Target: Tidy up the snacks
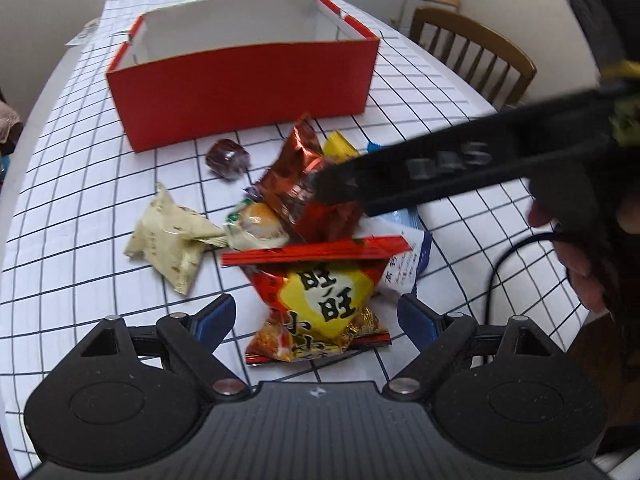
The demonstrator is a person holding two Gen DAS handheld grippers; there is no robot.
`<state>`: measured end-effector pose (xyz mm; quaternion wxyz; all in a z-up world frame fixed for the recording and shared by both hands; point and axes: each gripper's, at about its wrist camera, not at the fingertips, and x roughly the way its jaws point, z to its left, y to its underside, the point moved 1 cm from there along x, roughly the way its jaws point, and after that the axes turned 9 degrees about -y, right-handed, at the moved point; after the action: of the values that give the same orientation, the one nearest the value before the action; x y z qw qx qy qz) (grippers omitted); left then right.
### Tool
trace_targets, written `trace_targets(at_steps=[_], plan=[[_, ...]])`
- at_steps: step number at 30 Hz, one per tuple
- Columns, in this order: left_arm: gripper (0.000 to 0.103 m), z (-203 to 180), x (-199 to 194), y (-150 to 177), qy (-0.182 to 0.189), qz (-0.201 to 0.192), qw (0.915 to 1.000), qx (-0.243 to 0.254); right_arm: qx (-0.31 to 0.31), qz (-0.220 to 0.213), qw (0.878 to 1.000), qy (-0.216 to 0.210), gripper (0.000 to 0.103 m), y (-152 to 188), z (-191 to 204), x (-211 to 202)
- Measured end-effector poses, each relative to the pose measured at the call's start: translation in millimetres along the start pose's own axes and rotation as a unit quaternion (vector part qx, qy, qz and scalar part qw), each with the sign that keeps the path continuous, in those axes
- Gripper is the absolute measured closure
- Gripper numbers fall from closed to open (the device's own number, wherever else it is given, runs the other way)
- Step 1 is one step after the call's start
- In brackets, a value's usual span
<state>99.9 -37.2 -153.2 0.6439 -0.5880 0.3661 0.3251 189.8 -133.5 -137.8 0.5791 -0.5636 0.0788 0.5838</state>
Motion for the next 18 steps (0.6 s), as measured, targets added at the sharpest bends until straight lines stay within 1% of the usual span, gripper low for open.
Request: trace_targets(at_steps=[3,4,7,8,10,11,12,13,14,18], plan=[[0.015,-2.8,8.7,2.2,-0.004,0.002,1.0000,0.005,-0.004,0.018,1.000,0.000,0.021,-0.4,0.0,12.7],[0.019,-3.1,10.5,2.8,-0.004,0.003,1.0000,0.006,-0.007,0.023,1.000,-0.002,0.023,-0.6,0.0,16.8],[0.024,-5.2,14.0,5.1,-0.008,0.001,0.9999,0.009,-0.021,0.034,0.999,0.003,0.026,-0.3,2.3,26.9],[0.029,-5.6,15.0,5.1,-0.008,0.001,0.9999,0.010,-0.025,0.037,0.999,0.006,0.027,0.0,3.8,29.6],[0.037,-5.3,14.2,5.4,-0.007,0.001,1.0000,0.007,-0.030,0.038,0.999,0.003,0.033,0.1,5.9,33.2],[0.037,-4.8,13.2,5.6,-0.007,0.001,1.0000,0.004,-0.031,0.039,0.999,0.002,0.035,0.2,6.3,34.1],[0.037,-3.8,12.9,5.9,-0.008,-0.001,1.0000,0.001,-0.032,0.040,0.999,0.001,0.041,0.2,6.7,34.6],[0.042,-2.9,12.2,6.0,-0.009,-0.002,1.0000,-0.001,-0.033,0.041,0.999,0.004,0.043,0.1,6.9,35.0],[0.045,-2.1,11.5,5.9,-0.007,-0.003,1.0000,-0.003,-0.035,0.039,0.999,0.007,0.044,0.0,7.2,35.5],[0.045,-0.7,10.5,5.8,-0.007,0.000,1.0000,-0.006,-0.041,0.031,0.999,0.010,0.051,0.1,8.4,33.8]])
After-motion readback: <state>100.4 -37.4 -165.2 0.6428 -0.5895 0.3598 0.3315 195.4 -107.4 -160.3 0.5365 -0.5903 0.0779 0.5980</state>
